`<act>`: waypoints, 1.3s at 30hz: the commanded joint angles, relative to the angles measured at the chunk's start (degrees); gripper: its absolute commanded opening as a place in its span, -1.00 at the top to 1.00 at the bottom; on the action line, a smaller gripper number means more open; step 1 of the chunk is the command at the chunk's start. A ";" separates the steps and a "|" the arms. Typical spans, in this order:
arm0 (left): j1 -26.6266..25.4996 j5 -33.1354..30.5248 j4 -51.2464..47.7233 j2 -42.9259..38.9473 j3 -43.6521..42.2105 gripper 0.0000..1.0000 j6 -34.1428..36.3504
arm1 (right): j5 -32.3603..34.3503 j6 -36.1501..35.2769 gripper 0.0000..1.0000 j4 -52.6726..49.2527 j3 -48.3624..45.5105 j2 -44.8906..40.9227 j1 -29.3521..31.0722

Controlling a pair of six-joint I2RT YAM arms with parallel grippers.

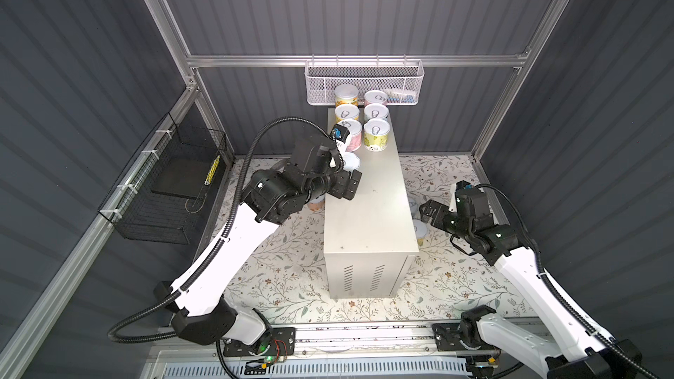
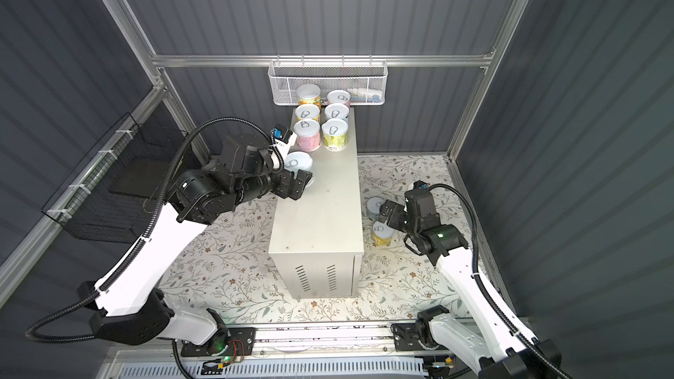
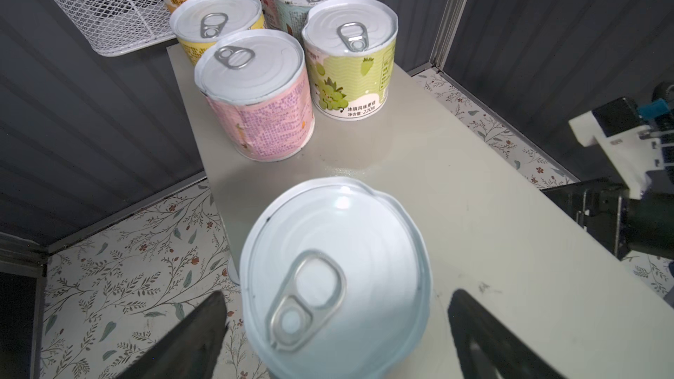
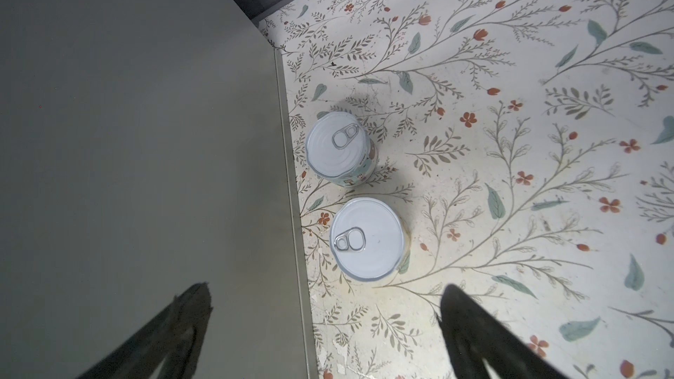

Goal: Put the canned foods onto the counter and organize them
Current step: 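Carry the can over the cabinet top toward the pink can with the left gripper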

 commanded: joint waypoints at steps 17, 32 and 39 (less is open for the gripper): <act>-0.06 -2.91 8.93 -0.14 -7.72 -0.32 0.59 | 0.17 0.46 -0.98 -0.64 0.79 -1.03 -0.14; 2.55 -6.97 10.49 2.74 -7.39 -0.41 -0.28 | 0.00 0.06 -0.98 1.08 -0.30 0.33 -0.19; 3.70 -6.55 11.73 2.88 -7.79 -0.50 -0.73 | -0.13 -0.06 -0.98 1.56 -0.48 1.08 -0.27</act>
